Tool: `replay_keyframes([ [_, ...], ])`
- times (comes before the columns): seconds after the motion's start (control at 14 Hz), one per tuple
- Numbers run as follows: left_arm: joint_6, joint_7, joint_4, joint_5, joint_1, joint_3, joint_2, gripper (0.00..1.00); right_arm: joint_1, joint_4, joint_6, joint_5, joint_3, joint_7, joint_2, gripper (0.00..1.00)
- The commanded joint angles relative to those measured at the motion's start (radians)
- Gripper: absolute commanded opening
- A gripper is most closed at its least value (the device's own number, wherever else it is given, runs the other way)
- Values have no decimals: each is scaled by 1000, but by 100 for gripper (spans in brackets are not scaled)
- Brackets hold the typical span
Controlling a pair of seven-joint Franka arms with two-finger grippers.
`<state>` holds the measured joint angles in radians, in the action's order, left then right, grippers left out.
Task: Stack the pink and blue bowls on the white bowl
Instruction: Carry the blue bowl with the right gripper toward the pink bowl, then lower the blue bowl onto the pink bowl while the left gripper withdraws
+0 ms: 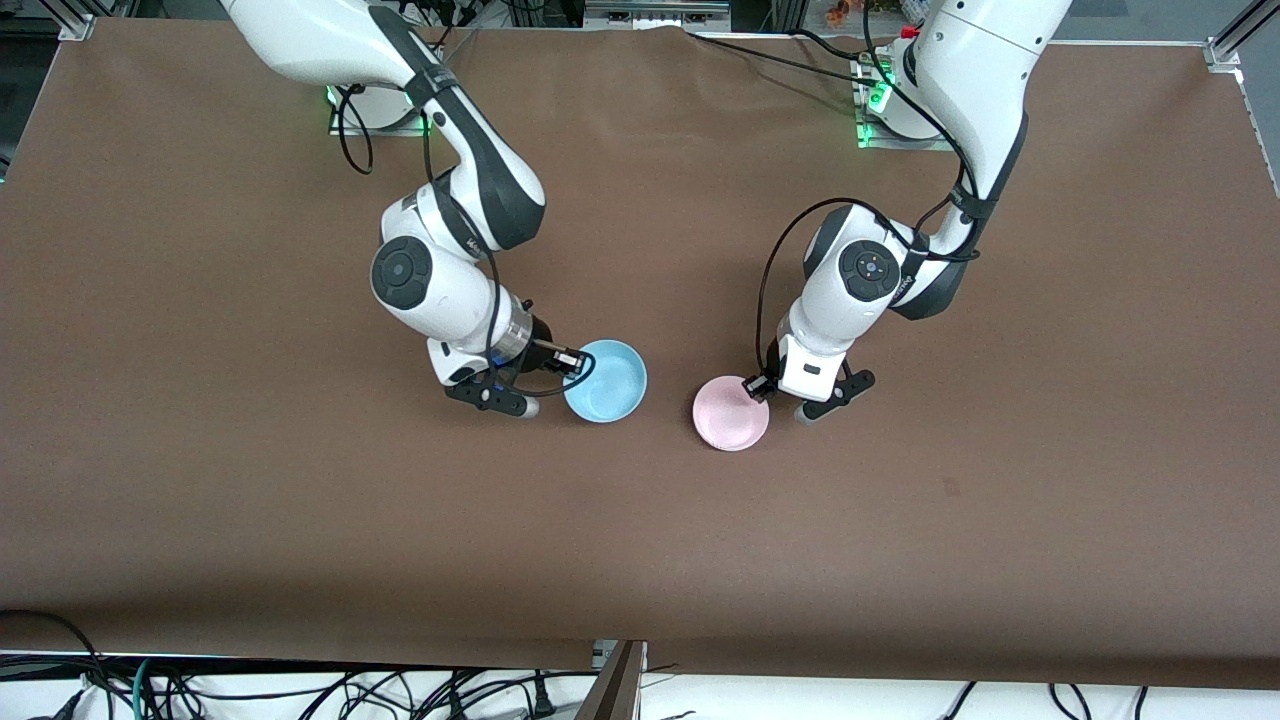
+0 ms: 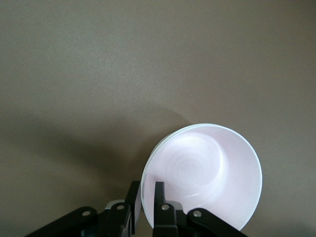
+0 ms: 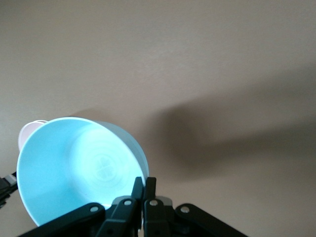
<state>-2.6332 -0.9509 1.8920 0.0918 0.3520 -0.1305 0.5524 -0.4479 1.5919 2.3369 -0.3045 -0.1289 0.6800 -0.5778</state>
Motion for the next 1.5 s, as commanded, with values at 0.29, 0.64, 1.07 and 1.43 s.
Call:
replay_keyframes([
  [0.29, 187, -16, -169, -23, -22, 20, -34, 16, -90, -160, 50, 82, 11, 213, -117, 0],
  [0.64, 575, 33, -460, -24, -108, 19, -48, 17, -167, -297, 131, 125, 14, 282, -238, 0],
  [1.07, 840, 338, -553, -18, -304, 15, -179, 16, -216, -388, 173, 196, 15, 280, -338, 0],
  [1.43, 930, 576, -553, -24, -418, 20, -245, 17, -229, -435, 191, 225, 15, 274, -376, 0],
])
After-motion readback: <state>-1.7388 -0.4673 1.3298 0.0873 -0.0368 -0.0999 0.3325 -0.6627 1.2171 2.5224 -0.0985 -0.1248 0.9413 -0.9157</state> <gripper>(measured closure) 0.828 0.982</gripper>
